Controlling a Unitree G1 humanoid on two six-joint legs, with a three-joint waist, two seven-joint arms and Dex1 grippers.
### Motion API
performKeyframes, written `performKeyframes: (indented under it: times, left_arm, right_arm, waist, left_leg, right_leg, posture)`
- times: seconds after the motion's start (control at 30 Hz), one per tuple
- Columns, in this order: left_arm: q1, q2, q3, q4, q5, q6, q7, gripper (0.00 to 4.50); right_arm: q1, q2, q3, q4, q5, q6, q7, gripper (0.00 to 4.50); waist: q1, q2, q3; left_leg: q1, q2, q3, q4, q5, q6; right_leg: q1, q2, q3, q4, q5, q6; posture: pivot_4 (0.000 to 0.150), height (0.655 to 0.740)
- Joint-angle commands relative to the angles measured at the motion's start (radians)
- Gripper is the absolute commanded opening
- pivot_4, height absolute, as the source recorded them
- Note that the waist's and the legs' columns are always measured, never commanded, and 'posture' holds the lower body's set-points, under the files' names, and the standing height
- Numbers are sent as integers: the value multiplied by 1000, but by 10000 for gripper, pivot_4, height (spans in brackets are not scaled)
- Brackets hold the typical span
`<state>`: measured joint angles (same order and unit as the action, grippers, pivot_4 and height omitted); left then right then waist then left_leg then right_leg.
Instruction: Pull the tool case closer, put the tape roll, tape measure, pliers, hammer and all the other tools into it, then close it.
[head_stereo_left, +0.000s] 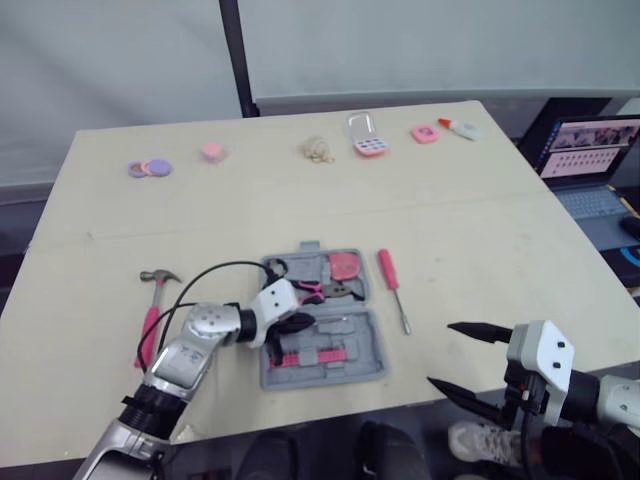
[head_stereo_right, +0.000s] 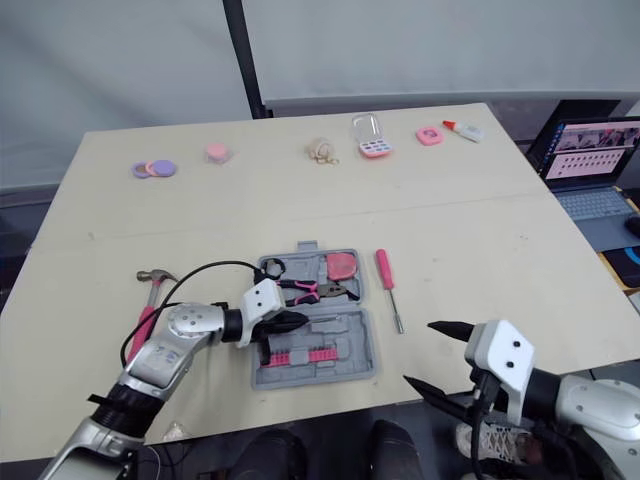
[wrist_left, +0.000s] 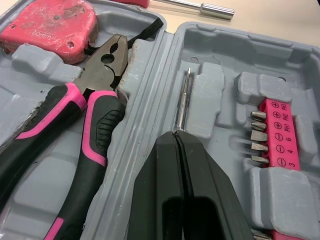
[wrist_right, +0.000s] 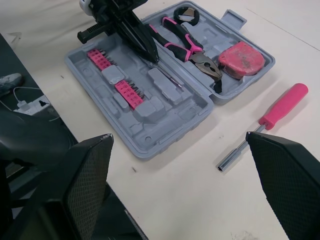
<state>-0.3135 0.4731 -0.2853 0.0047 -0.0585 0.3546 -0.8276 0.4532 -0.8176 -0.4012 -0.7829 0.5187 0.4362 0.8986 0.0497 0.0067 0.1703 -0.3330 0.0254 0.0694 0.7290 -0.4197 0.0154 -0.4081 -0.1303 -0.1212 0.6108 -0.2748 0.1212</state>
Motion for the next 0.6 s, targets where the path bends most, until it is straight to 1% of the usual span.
performKeyframes:
  times: [0.03, 0.27, 0.4, 0.5, 0.6]
  left_arm:
    - [27, 6, -43, 51, 41, 35, 6, 310]
    - [24, 3, -59, 76, 49, 29, 13, 310]
    - [24, -2, -25, 57, 15, 41, 16, 310]
    - [30, 0, 63, -24, -73, 91, 3, 310]
    - [44, 11, 195, -156, -222, 175, -18, 310]
  right_arm:
    - [8, 5, -37, -33, 7, -15, -3, 45000]
    - [8, 2, -44, -36, 10, -11, -3, 45000]
    - [3, 2, -40, -35, 10, -10, -5, 45000]
    - [-18, 4, -26, -29, 11, -10, -11, 45000]
    - [-41, 4, -14, -12, 7, -13, -11, 45000]
  waist:
    - [0, 1, -1]
    - [1, 6, -7]
    - [1, 6, -8]
    - [-2, 6, -8]
    - [-10, 6, -7]
  left_leg:
    - [0, 0, 0, 0, 0, 0]
    - [0, 0, 0, 0, -1, 1]
    - [0, 0, 0, 0, -1, 1]
    - [0, 0, 0, 0, -1, 1]
    - [-2, 1, -1, 0, -1, 1]
  right_leg:
    - [0, 0, 0, 0, 0, 0]
    - [0, 0, 0, -1, 0, 0]
    - [1, -1, 0, -1, 0, 0]
    - [0, -1, 0, -1, 0, 0]
    - [-1, 0, 0, -1, 0, 0]
  posture:
    - [1500, 7287]
    - [1500, 7287]
    - [1500, 7287]
    - [1500, 7287]
    - [1500, 7287]
